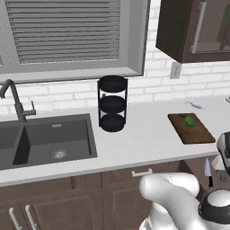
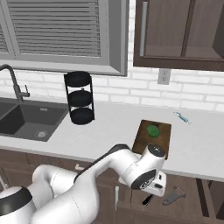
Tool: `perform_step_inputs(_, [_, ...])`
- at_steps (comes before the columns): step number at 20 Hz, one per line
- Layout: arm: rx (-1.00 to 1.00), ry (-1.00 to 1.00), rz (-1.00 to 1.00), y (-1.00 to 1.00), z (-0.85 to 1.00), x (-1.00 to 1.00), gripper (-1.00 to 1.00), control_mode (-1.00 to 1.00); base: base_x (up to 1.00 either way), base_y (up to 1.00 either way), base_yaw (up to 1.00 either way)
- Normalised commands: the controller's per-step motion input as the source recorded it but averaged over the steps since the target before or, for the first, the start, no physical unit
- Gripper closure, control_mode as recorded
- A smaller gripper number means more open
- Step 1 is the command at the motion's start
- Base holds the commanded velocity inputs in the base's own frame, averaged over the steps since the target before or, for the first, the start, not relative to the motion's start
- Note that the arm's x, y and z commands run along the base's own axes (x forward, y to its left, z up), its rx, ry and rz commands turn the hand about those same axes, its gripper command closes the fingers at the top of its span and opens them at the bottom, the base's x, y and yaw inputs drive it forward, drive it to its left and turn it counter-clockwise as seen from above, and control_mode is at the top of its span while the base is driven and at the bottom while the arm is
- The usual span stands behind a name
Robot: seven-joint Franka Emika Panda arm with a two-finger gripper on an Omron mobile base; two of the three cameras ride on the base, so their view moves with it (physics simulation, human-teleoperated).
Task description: Place the appropriate cutting tool for cutting the broccoli skin on the cutting board.
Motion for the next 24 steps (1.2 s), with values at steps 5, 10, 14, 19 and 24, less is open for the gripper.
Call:
perform_step_inputs(5, [0.07, 0.00, 0.02, -0.19, -0.39, 0.16, -1.00, -1.00, 0.00, 0.00, 0.00])
perform_step_inputs(10, [0.06, 0.00, 0.01, -0.18, -0.36, 0.15, -1.00, -1.00, 0.00, 0.00, 0.00])
perform_step_inputs(14, [0.06, 0.00, 0.01, -0.26, -0.26, -0.01, -1.00, -1.00, 0.00, 0.00, 0.00])
perform_step_inputs(19, [0.03, 0.00, 0.00, -0.31, -0.24, -0.22, -1.00, -1.00, 0.00, 0.00, 0.00])
perform_step_inputs(24, [0.03, 0.02, 0.00, -0.21, -0.25, -0.19, -1.00, -1.00, 0.00, 0.00, 0.00])
